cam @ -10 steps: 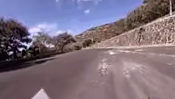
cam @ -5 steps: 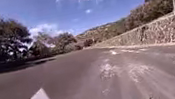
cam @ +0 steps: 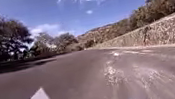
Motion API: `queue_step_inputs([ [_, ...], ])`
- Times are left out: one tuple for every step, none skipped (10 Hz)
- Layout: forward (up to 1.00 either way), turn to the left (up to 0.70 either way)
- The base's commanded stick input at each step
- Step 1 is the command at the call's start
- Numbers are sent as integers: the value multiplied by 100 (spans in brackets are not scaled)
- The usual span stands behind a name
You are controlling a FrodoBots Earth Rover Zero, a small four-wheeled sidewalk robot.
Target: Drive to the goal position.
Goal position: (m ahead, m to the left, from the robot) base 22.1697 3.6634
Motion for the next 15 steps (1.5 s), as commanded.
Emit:
queue_step_inputs([
  [50, -41],
  [50, 0],
  [50, 0],
  [50, 0],
  [50, 0],
  [50, 0],
  [50, 0],
  [50, 0],
  [50, 0],
  [50, 0],
  [50, 0],
  [50, 0],
  [50, 0],
  [50, 0],
  [50, 0],
])
